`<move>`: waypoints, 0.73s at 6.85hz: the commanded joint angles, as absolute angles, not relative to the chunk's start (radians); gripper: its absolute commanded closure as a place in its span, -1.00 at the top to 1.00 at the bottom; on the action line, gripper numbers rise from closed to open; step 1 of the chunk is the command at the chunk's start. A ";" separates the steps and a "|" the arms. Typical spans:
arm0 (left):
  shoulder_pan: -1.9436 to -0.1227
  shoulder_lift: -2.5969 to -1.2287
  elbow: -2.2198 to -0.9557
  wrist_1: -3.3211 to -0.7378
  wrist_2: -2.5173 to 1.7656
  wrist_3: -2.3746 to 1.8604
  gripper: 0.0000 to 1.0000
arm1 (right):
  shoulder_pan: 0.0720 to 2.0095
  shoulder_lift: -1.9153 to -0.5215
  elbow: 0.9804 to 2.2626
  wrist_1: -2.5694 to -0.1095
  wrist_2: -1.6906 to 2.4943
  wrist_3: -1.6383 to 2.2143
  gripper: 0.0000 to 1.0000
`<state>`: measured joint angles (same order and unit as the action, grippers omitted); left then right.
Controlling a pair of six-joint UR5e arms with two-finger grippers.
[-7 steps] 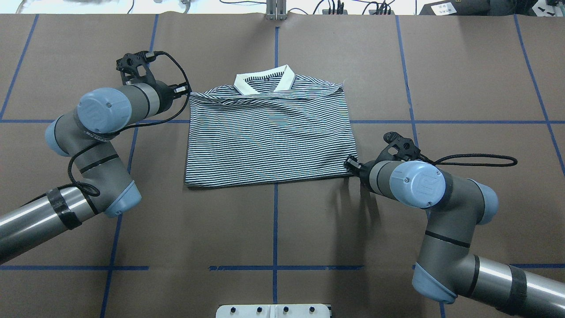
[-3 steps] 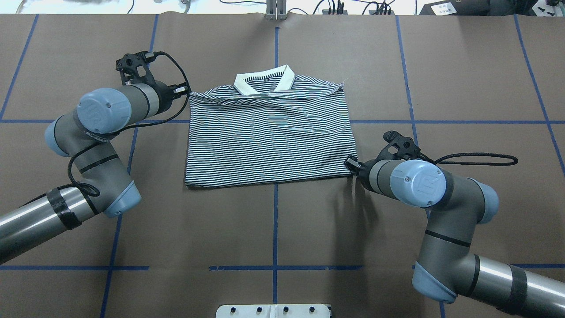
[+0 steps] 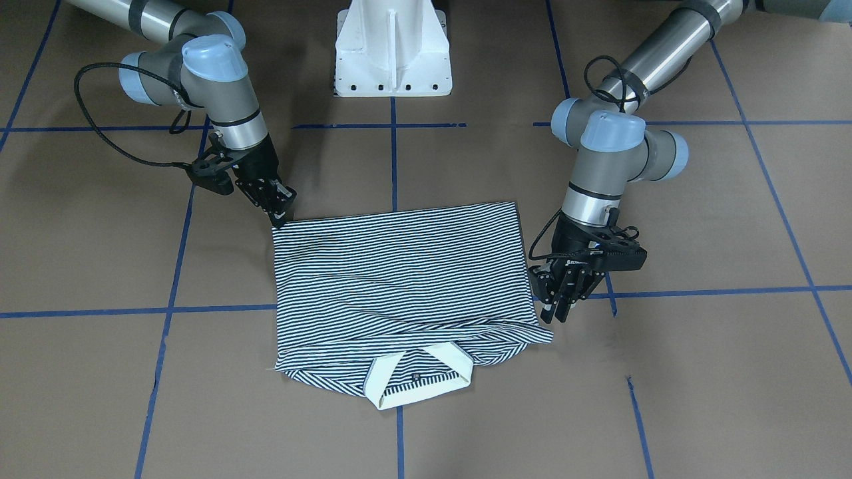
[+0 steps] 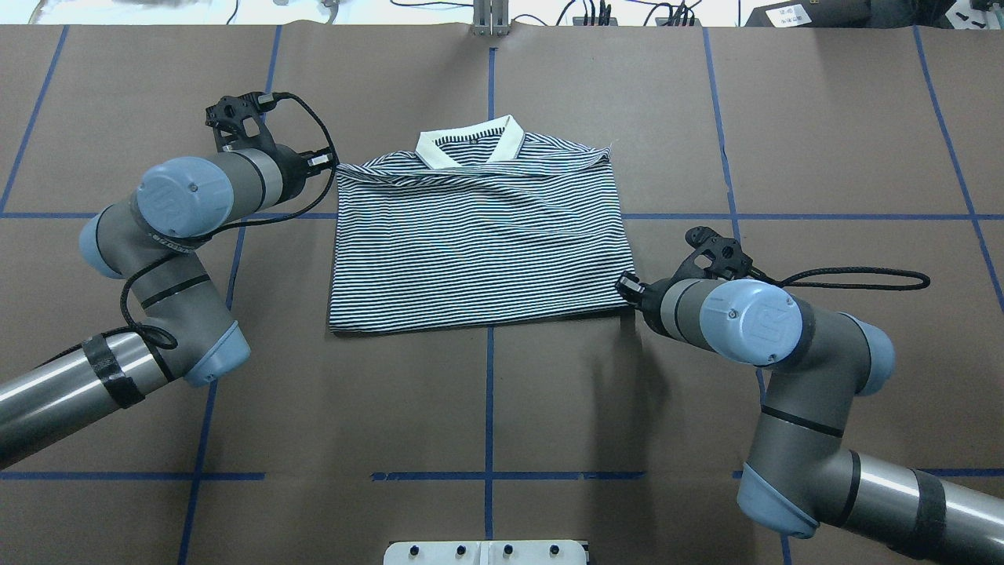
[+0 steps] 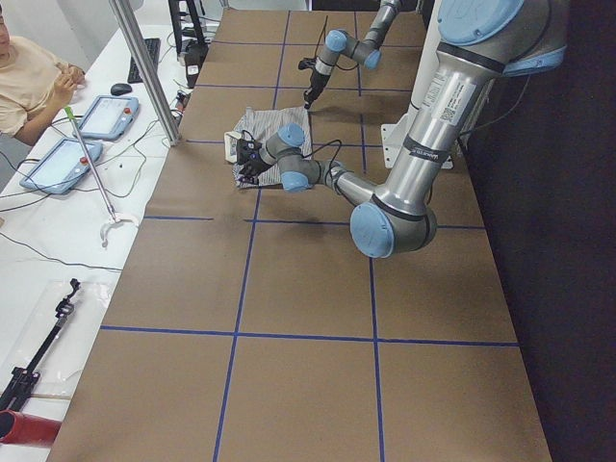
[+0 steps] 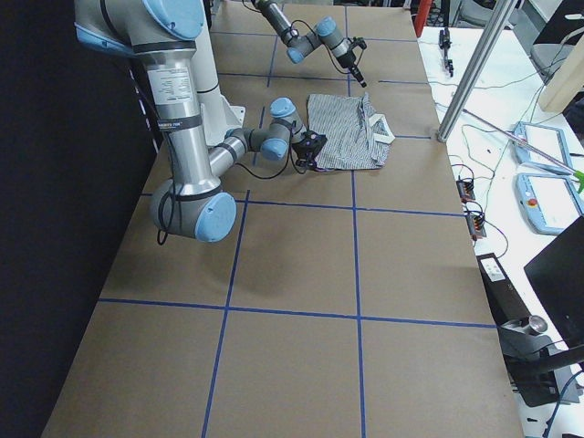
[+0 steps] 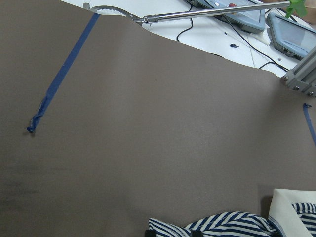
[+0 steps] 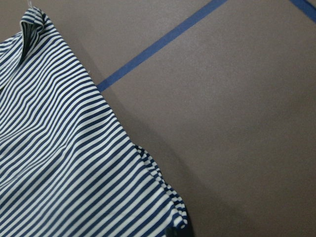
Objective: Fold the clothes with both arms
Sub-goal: 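Drag the shirt corner toward the robot with the right gripper while the left gripper lowers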
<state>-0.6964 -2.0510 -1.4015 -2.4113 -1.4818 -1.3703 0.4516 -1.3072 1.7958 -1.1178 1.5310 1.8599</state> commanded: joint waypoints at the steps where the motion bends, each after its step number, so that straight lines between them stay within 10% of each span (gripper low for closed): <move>1: -0.696 -2.052 -1.405 -2.411 -1.482 -1.373 -0.29 | 0.448 -1.397 1.895 -1.117 1.531 1.861 -1.00; 5: -0.693 -2.065 -1.442 -2.414 -1.491 -1.373 -0.29 | 0.031 -1.795 2.371 -1.117 1.537 1.945 -1.00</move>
